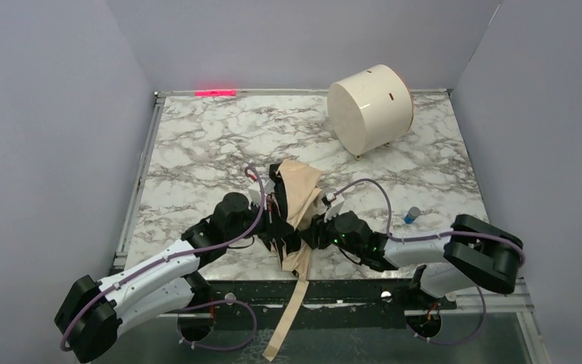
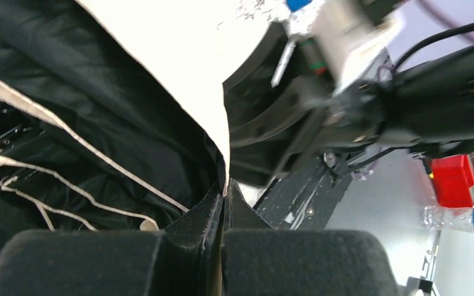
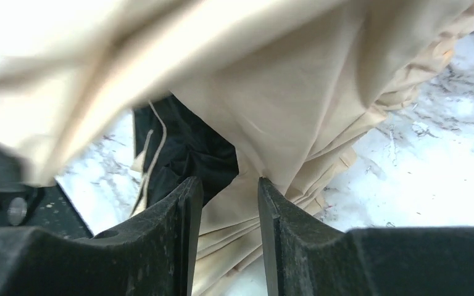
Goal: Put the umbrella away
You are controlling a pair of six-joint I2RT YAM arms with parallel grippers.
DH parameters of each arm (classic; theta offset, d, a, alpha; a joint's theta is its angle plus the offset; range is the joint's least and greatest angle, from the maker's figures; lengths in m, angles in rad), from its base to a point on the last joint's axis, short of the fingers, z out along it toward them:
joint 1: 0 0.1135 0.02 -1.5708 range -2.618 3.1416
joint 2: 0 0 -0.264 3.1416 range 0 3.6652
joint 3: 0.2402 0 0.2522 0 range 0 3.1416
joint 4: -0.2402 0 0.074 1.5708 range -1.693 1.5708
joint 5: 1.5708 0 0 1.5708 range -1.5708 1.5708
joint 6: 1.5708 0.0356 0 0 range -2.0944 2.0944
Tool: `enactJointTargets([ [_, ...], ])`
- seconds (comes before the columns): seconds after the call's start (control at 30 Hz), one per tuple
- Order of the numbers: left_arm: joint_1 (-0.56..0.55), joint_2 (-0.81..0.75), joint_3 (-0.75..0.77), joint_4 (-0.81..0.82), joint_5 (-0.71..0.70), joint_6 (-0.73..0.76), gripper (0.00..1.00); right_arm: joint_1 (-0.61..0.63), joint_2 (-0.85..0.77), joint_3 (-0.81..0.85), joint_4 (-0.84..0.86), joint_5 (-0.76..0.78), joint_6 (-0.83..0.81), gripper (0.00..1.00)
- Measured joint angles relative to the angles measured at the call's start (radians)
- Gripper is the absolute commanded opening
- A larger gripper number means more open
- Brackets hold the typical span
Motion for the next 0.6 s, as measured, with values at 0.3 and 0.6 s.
enactJointTargets([
  [0.3, -0.057, 0.023, -0.142, 0.157, -0.038, -0.005, 0.00, 0.000, -0.320, -0.020, -0.237, 0.070, 0.064, 0.39],
  [0.6, -0.168, 0.135, -0.181, 0.233, -0.118, 0.020, 0.00, 0.000, -0.403, 0.049, -0.431, 0.128, 0.062, 0.34],
])
